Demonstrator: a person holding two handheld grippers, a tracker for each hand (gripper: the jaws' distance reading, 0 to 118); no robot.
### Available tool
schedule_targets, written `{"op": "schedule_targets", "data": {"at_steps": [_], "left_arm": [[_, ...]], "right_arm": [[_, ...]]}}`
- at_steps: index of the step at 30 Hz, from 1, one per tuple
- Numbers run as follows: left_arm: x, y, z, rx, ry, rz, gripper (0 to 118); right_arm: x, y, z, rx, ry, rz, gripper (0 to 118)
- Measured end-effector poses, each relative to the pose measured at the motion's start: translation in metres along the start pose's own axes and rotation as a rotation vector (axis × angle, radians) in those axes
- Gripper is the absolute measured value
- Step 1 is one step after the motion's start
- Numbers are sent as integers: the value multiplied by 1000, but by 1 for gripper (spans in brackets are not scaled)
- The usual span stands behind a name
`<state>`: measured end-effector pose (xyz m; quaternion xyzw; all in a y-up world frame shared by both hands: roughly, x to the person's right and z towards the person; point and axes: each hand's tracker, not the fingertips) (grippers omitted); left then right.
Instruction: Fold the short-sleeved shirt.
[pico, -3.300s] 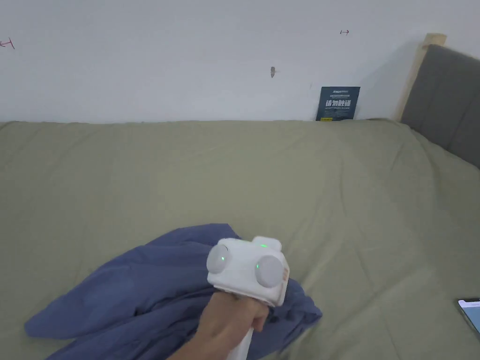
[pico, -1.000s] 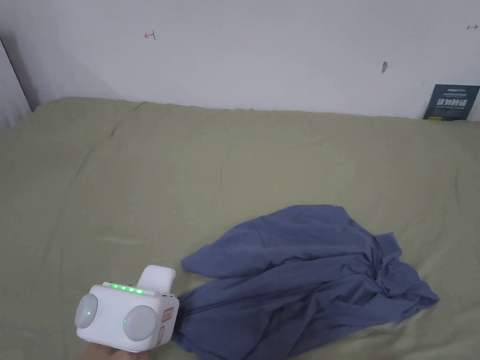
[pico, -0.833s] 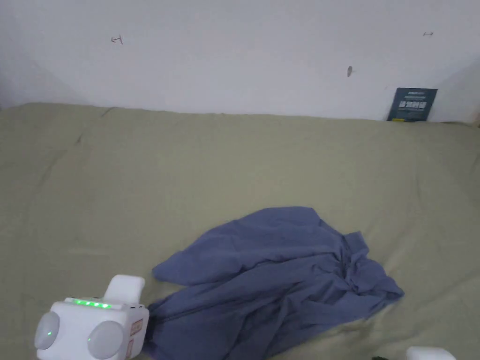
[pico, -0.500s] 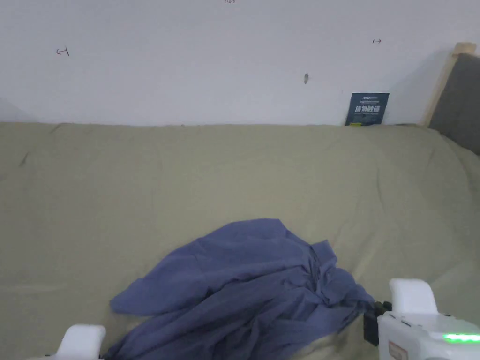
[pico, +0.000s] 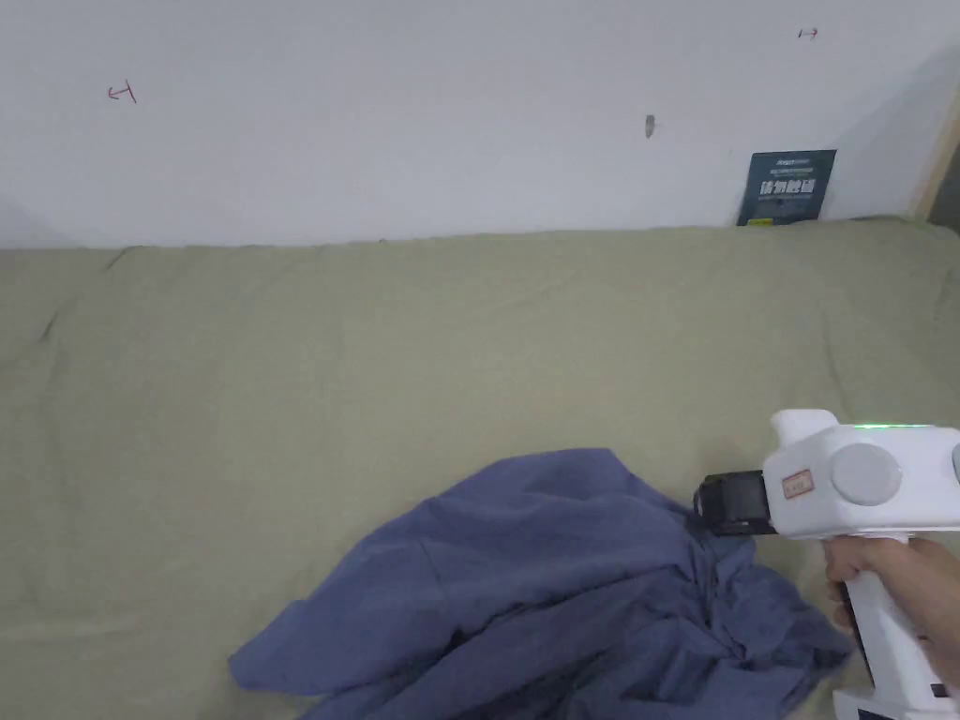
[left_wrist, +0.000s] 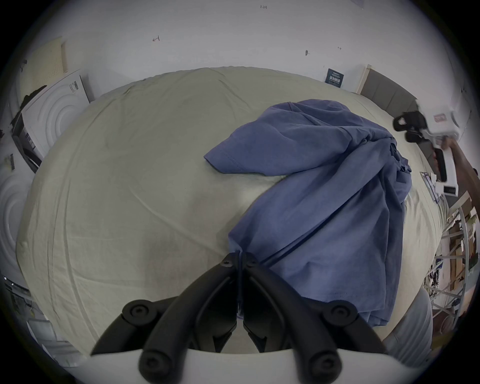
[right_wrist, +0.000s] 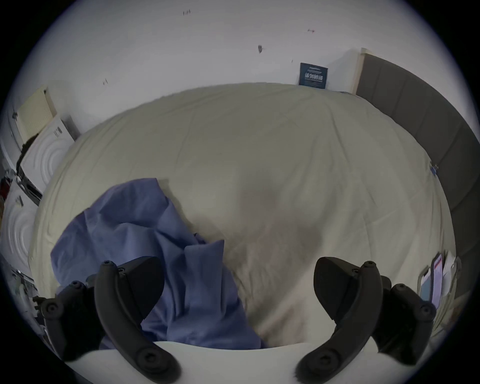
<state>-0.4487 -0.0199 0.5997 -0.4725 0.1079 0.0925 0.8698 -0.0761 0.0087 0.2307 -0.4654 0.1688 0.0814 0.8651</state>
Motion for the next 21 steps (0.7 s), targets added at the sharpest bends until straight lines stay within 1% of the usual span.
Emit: {"op": "schedule_targets", "data": {"at_steps": [2,4,5,6,7,8,9,10,11,12,13,14,15,16,17,18,21], "left_arm": [[-1,0,-1,3,-2,2,0],[0,-1,-3,4,1,2,0],[1,-1,-3,3,2,2,0],[0,0,-4,3,2,-1,0],[0,0,-5,2,3,-4,0],[0,0,-6,0,3,-5,0],[0,0,-6,0,4,-5,0],[0,0,-7,-2,5,-4,0],[0,0,-8,-5,7,-3,0],[1,0,-8,-6,11,0,0],[3,1,-7,-7,15,2,0],[3,2,-6,-13,18,-1,0],[3,4,-5,-17,19,-4,0],[3,6,-2,-23,17,-2,0],[1,8,2,-28,12,5,0],[-1,10,5,-26,10,6,0],[-8,15,27,30,31,26,0]], "right_arm": [[-3,10,-14,-14,-18,55,117],[-7,9,-27,-71,-45,90,117],[-9,7,-33,-105,-69,118,115],[-9,4,-36,-113,-89,132,109],[-9,1,-38,-115,-98,138,86],[-8,-1,-37,-112,-55,123,73],[-11,-1,-34,-98,-46,103,71],[-15,0,-29,-98,-57,122,53],[-21,0,-25,-93,-20,169,23],[-25,2,-21,-71,-43,195,4],[-28,2,-14,-47,-127,230,3],[-31,3,-9,-68,-86,218,3],[-30,3,-1,-52,-93,227,3],[-27,4,12,-24,-86,215,3],[-20,5,27,-9,-38,163,3],[-16,6,43,10,-22,138,3],[-9,5,104,78,-11,152,3]]}}
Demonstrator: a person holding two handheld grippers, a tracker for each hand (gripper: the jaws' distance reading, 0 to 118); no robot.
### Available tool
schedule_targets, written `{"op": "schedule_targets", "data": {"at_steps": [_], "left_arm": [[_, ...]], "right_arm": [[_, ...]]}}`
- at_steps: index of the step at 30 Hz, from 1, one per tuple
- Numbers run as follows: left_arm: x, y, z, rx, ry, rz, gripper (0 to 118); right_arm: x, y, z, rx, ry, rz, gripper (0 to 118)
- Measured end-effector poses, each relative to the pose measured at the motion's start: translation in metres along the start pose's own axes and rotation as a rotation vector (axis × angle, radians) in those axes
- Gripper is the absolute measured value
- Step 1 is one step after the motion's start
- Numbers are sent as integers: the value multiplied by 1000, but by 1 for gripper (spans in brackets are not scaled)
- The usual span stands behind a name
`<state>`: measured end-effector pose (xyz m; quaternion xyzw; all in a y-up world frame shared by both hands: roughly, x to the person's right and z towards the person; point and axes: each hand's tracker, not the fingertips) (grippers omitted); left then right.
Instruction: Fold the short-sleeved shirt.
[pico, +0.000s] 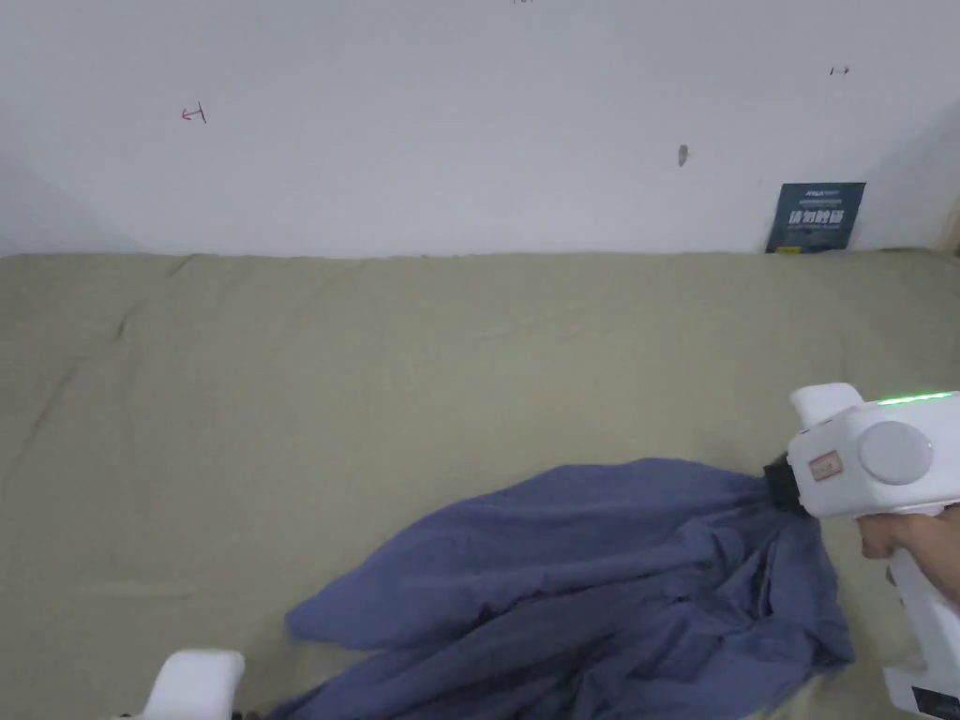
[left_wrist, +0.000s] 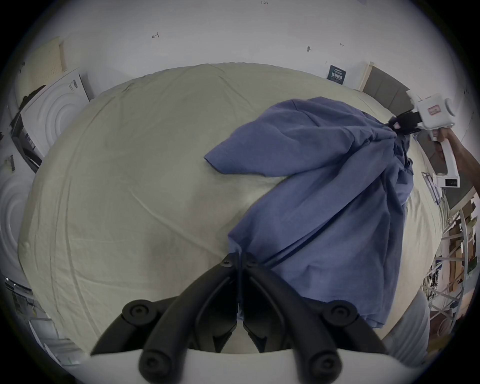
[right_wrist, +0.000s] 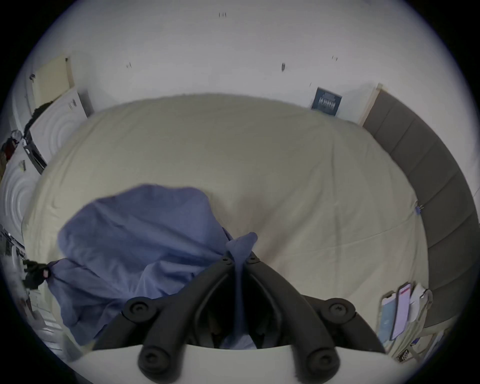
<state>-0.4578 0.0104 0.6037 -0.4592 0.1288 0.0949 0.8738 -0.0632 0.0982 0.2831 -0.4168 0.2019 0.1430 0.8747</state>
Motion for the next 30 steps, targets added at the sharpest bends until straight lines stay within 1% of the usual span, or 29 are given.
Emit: {"op": "schedule_targets", "data": {"at_steps": [2,4,9,10,12,15,20,23,30], "left_arm": [[-9,9,19,39,9,54,0],[-14,18,42,100,29,56,0],[-25,46,109,232,109,62,0],[-28,52,125,261,124,63,0],[-32,64,157,317,111,80,0],[-31,84,204,400,96,100,0],[-15,112,274,526,134,45,0],[-12,128,300,570,161,26,0],[-10,153,327,619,168,39,0]], "right_arm": [[8,-1,38,45,-7,4,3],[18,-2,76,93,12,-27,3],[45,-9,159,198,-6,-55,3],[51,-11,177,223,-4,-74,3],[61,-12,207,276,20,-106,3],[67,-13,255,342,40,-119,3],[65,-10,323,451,26,-67,3],[66,-4,354,483,18,-56,3],[65,14,382,521,5,-26,3]]}}
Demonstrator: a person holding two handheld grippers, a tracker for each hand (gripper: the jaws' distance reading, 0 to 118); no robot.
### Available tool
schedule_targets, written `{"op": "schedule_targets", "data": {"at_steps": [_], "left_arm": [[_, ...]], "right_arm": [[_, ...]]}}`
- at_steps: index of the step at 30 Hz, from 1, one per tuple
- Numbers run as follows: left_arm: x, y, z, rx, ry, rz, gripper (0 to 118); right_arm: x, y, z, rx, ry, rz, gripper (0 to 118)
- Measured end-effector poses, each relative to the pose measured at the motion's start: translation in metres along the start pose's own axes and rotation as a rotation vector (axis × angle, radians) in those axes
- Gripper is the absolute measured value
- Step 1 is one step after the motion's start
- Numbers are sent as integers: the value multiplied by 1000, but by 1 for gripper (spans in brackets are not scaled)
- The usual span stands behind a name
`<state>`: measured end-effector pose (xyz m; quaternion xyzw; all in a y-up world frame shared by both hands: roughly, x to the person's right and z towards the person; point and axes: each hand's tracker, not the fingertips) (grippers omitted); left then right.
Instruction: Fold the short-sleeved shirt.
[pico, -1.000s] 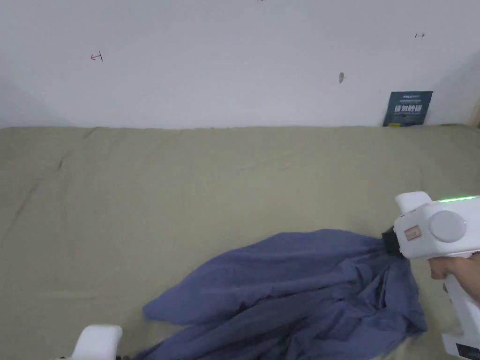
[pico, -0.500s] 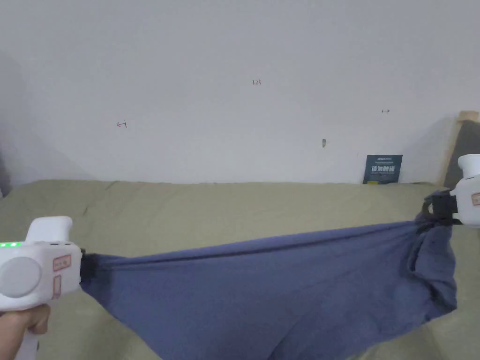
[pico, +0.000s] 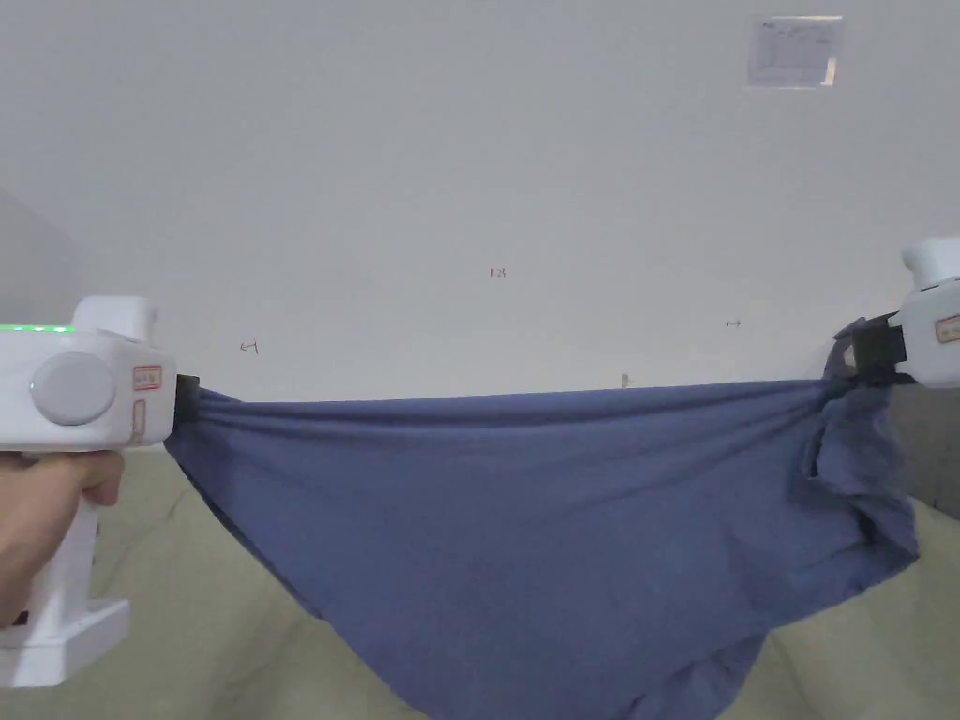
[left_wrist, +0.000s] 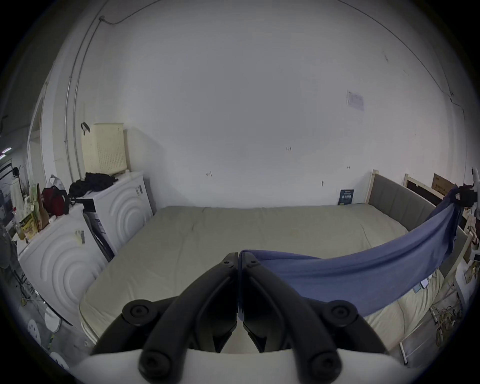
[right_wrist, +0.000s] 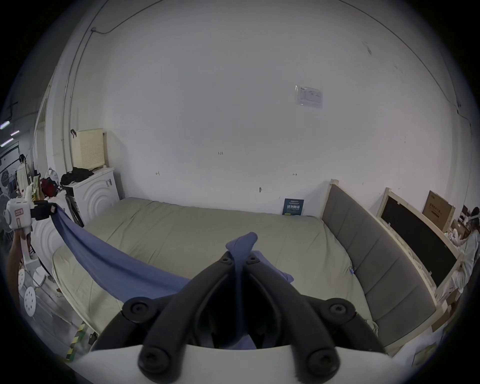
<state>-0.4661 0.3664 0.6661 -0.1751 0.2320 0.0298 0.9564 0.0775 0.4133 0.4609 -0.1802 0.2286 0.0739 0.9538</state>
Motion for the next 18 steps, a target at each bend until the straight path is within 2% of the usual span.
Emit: {"op": "schedule_targets", "data": {"at_steps": [9,18], "left_arm": [[5,18,-27,0,37,0,0],[9,54,-81,17,98,14,0]], "right_arm": [[-2,21,-27,4,6,-13,3],[-2,59,-94,7,6,-33,3]]}}
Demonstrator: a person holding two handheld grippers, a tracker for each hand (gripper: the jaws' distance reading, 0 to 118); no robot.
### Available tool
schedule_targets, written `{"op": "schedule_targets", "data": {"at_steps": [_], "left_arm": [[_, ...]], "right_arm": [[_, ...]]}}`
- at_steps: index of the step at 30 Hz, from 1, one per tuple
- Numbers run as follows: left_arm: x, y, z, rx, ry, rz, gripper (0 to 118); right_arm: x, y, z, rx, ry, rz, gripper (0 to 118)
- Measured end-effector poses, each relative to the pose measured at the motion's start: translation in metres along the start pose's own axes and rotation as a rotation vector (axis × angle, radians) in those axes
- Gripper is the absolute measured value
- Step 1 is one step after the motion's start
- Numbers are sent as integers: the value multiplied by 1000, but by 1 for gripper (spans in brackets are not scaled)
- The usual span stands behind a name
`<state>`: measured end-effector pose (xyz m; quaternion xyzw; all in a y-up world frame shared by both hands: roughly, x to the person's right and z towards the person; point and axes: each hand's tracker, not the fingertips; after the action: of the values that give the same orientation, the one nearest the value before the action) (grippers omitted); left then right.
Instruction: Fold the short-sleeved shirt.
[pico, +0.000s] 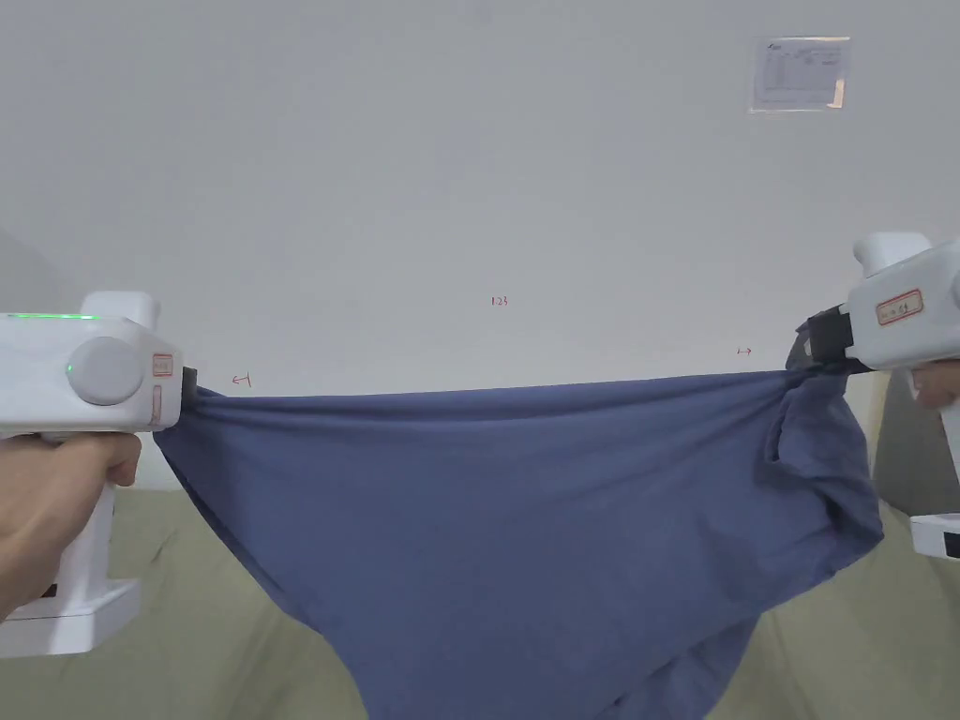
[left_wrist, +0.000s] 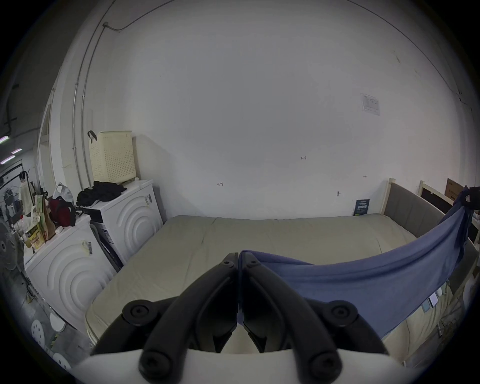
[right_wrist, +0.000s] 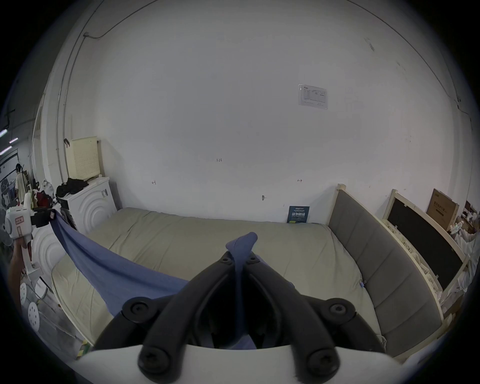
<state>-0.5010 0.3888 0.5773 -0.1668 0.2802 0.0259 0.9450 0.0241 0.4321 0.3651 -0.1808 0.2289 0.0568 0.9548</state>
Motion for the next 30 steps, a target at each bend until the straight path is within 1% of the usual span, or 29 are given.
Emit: {"op": "schedule_targets", "data": {"at_steps": [8,11,18,20,22,24,26,30], "left_arm": [[14,31,-73,3,32,-3,0],[22,37,-101,4,49,-16,0],[40,35,-162,-2,79,5,0],[44,27,-178,-20,80,15,0],[47,12,-191,-41,87,2,0],[48,-6,-202,-61,84,1,0],[47,-30,-212,-103,77,-3,0],[38,-88,-219,-183,45,-10,0]], "right_arm": [[0,34,-82,-13,-21,11,3],[-1,44,-116,-14,-36,30,3],[-4,46,-189,-25,-63,15,3],[-4,38,-207,-28,-65,10,3],[-4,25,-222,-36,-43,-21,3],[-6,5,-235,-62,-42,-16,3],[-8,-19,-248,-99,-44,8,3],[-9,-76,-259,-171,-12,0,3]]}}
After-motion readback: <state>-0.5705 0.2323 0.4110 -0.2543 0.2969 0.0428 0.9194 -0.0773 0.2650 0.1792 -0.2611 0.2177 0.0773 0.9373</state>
